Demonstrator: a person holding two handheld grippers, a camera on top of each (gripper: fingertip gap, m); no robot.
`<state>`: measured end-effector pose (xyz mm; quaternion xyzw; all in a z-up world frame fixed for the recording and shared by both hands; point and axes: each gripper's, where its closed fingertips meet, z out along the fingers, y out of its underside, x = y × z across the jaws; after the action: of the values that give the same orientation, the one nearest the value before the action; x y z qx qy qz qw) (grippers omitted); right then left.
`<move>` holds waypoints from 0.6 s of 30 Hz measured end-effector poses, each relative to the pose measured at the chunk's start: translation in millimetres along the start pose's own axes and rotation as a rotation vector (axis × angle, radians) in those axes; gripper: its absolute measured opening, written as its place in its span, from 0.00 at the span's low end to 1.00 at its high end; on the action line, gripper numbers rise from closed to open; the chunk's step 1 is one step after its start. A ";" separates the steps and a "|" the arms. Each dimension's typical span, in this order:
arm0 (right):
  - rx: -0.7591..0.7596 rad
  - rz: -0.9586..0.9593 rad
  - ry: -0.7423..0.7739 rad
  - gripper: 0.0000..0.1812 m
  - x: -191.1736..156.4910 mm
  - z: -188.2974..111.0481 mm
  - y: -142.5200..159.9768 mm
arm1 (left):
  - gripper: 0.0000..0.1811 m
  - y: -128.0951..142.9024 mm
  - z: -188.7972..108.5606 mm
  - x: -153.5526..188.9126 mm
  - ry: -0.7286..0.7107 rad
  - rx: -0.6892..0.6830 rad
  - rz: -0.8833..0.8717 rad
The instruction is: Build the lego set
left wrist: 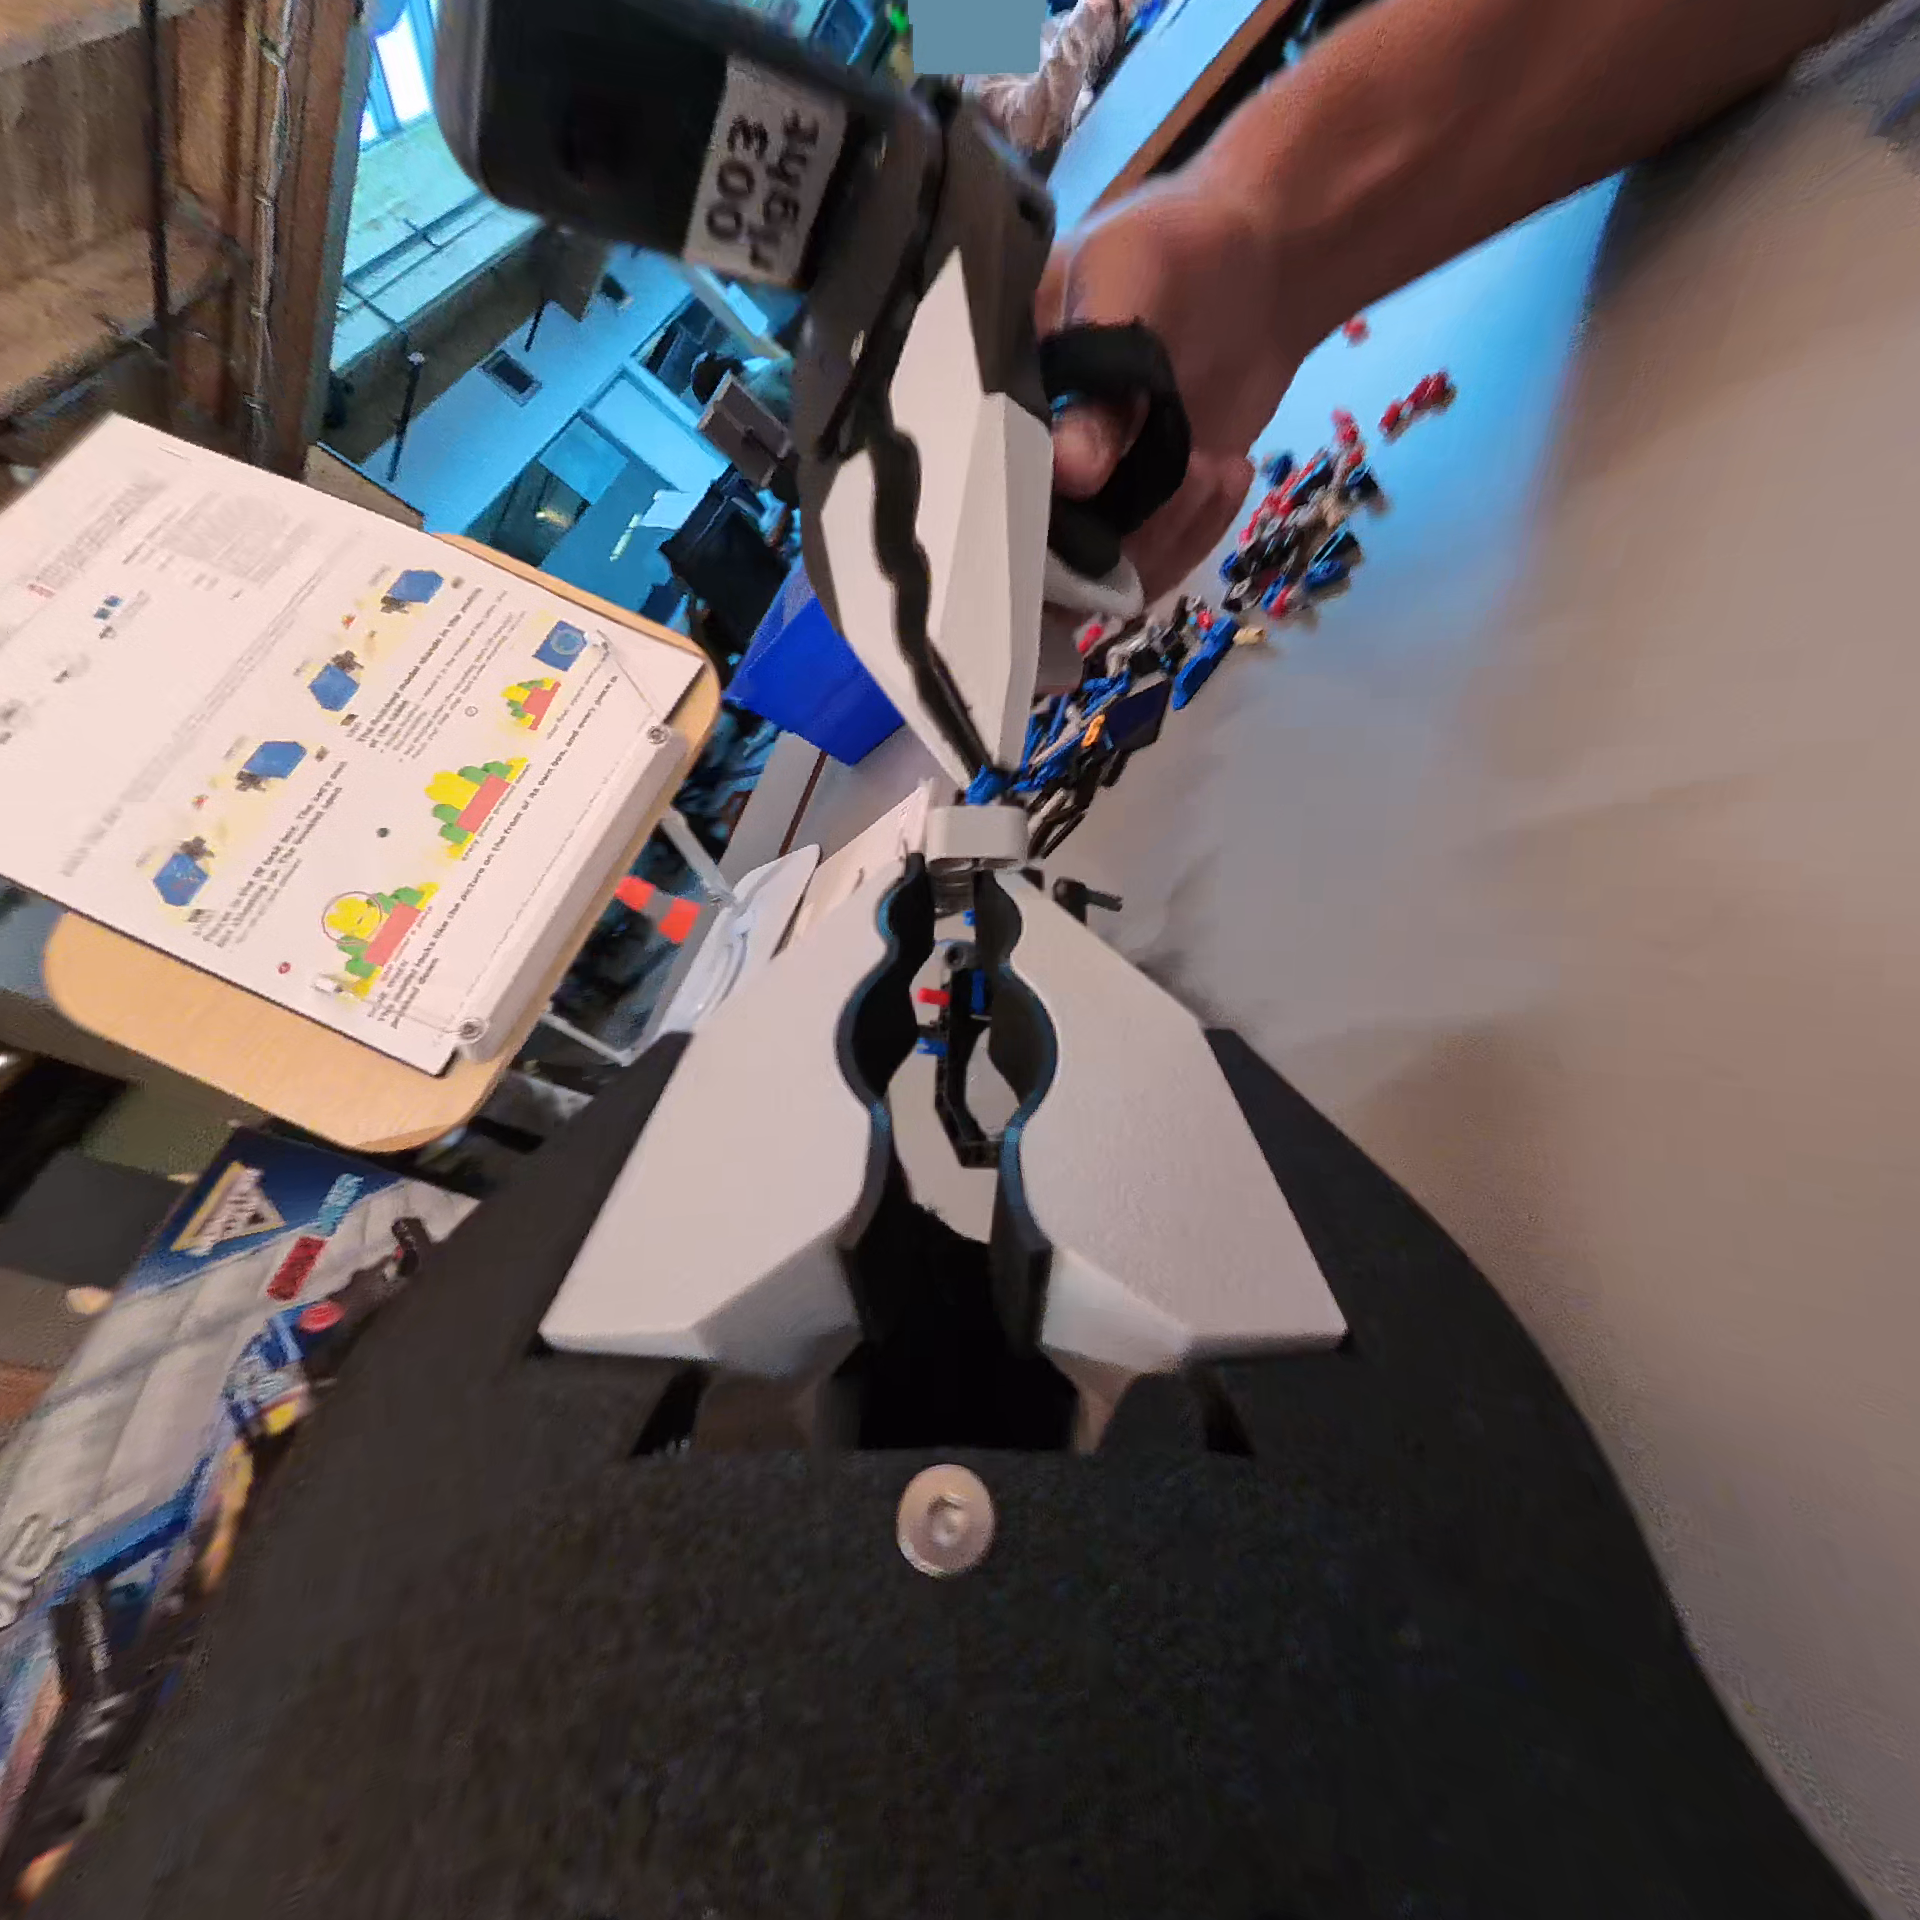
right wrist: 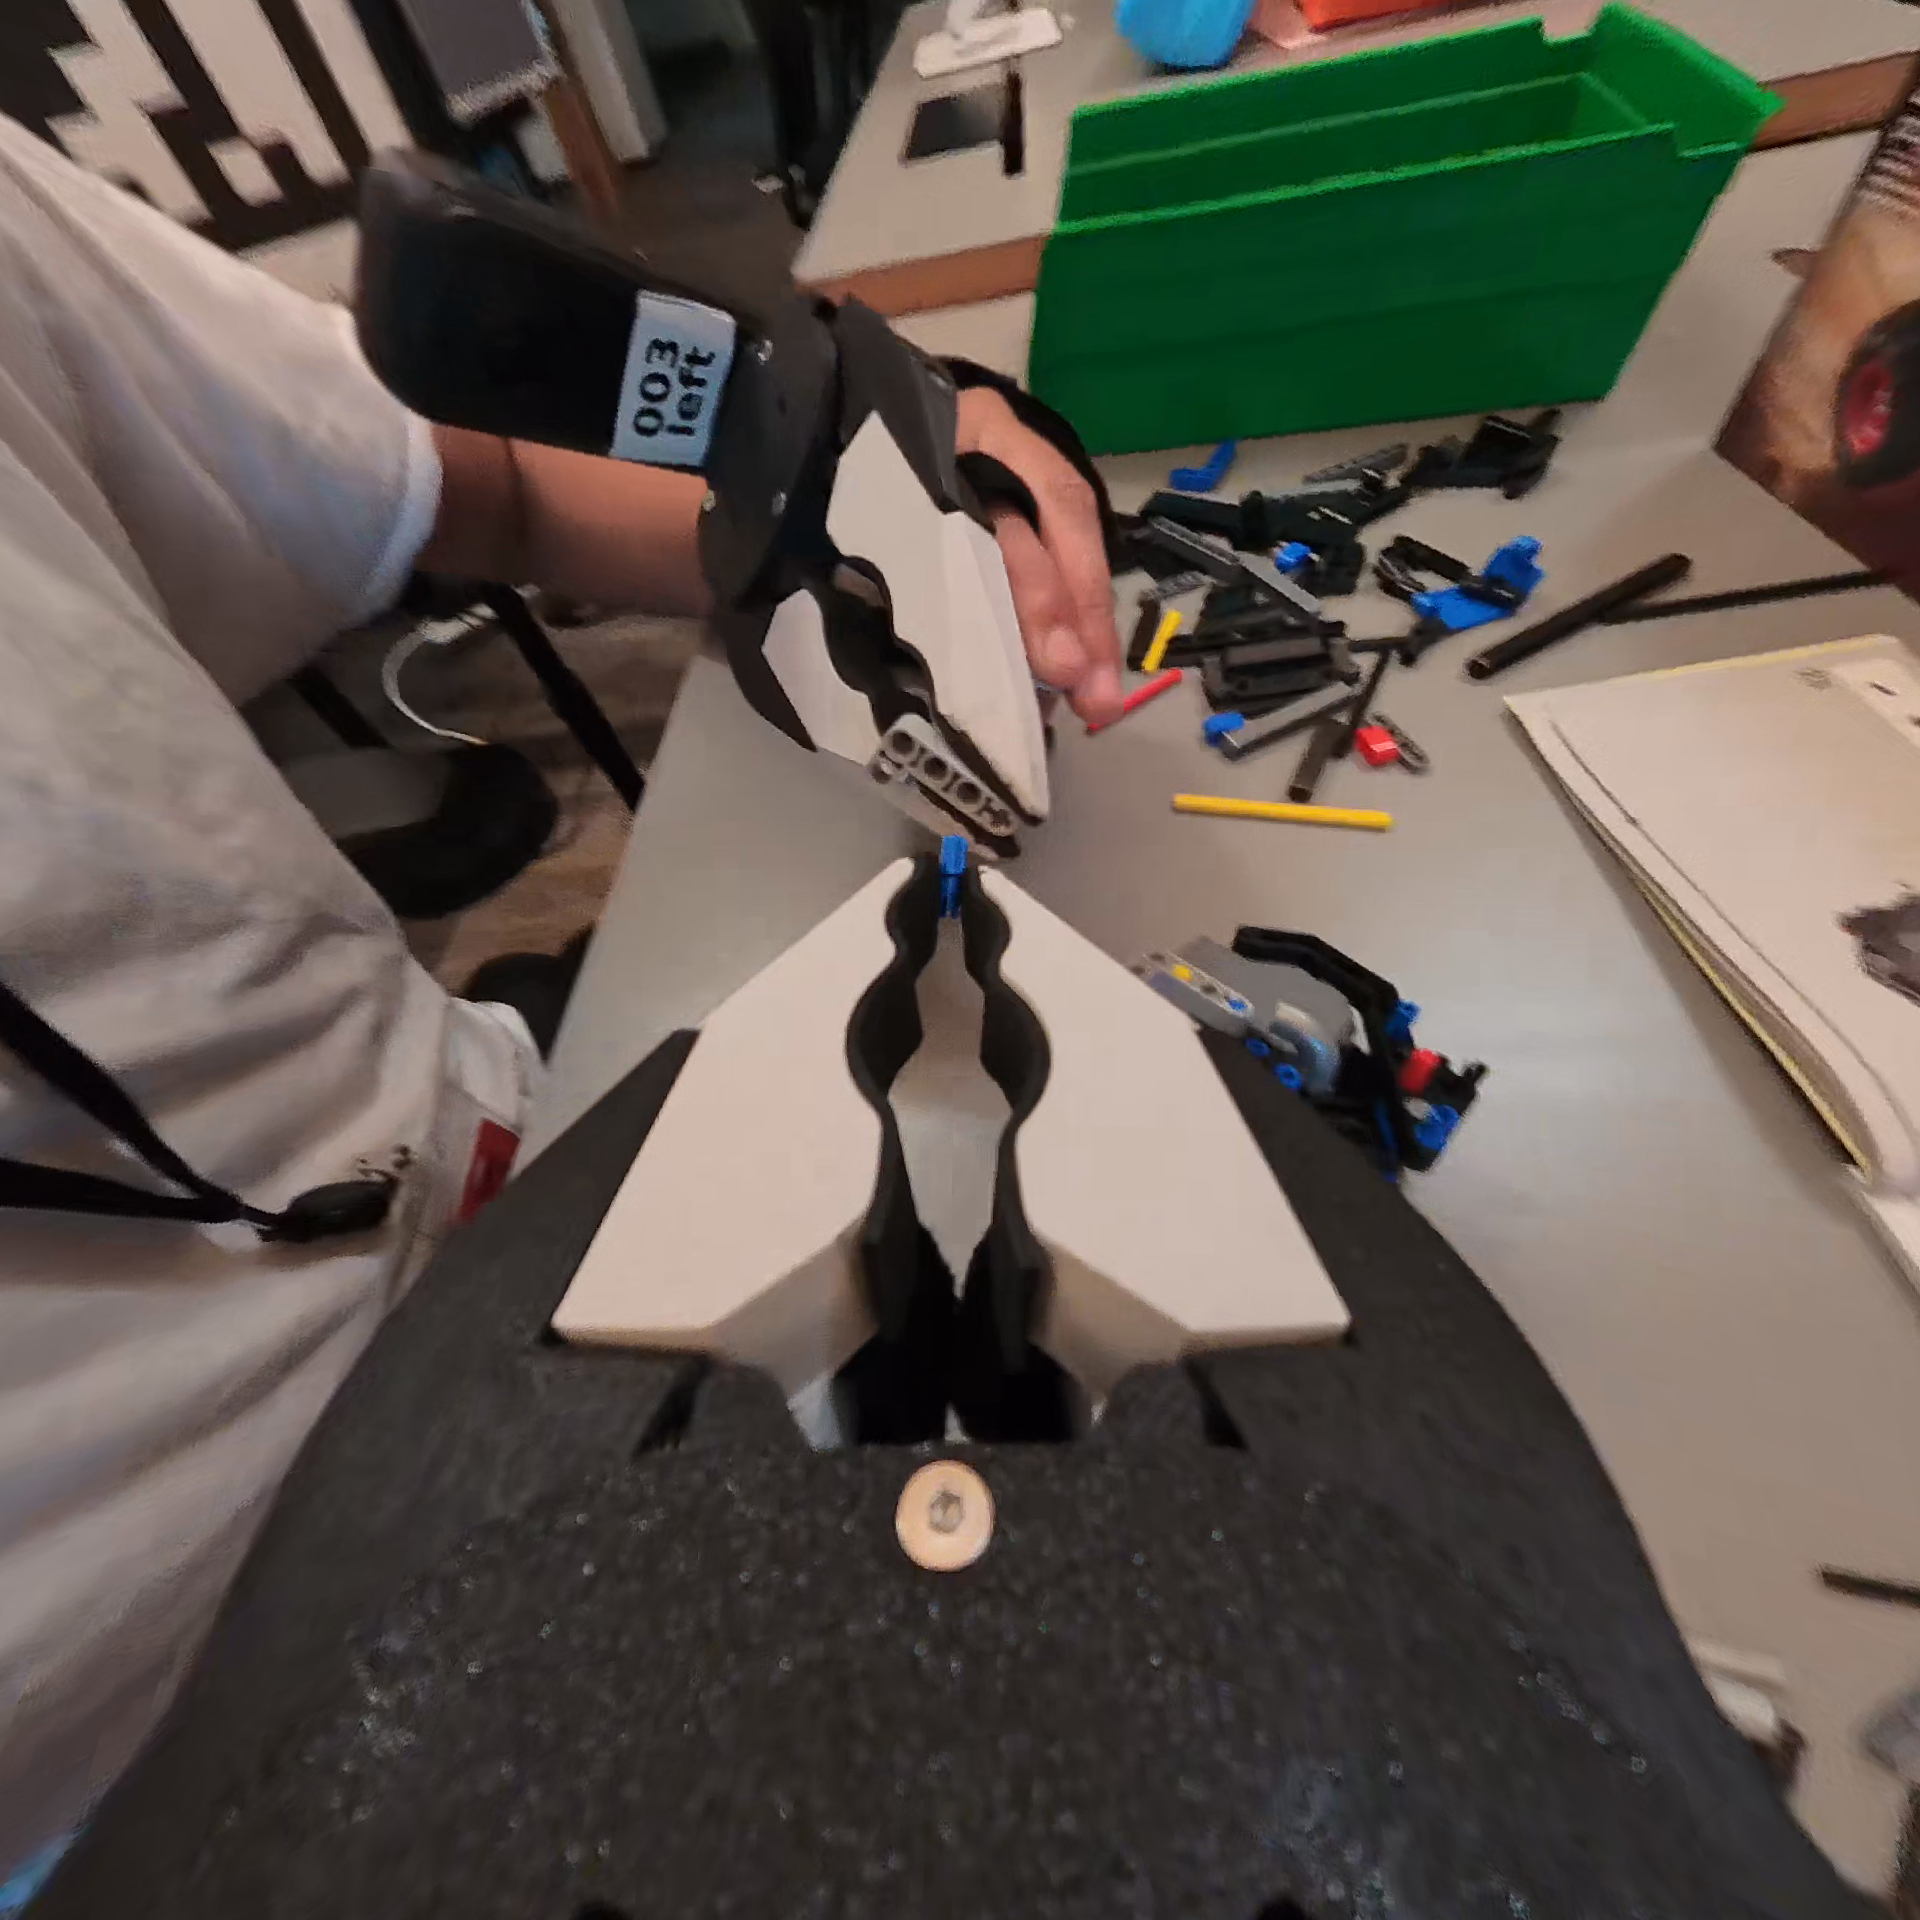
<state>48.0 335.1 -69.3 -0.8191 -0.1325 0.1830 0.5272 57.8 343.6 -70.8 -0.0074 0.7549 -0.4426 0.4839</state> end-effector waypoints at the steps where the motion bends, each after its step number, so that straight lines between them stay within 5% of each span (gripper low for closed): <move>1: -0.020 0.000 0.019 0.02 1.6 -1.0 4.1 | 0.03 4.4 4.5 1.4 -0.015 -0.016 0.039; 6: -0.088 0.090 0.014 0.02 9.7 6.3 23.2 | 0.03 11.2 8.8 11.1 -0.096 -0.067 0.280; 18: -0.099 0.165 -0.008 0.02 12.5 19.9 32.1 | 0.03 28.9 1.1 25.1 -0.026 -0.122 0.310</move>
<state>51.3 343.3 -108.1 -0.8516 -0.0755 0.2225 0.4685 57.3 349.5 -108.6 0.0744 0.7661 -0.3159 0.5548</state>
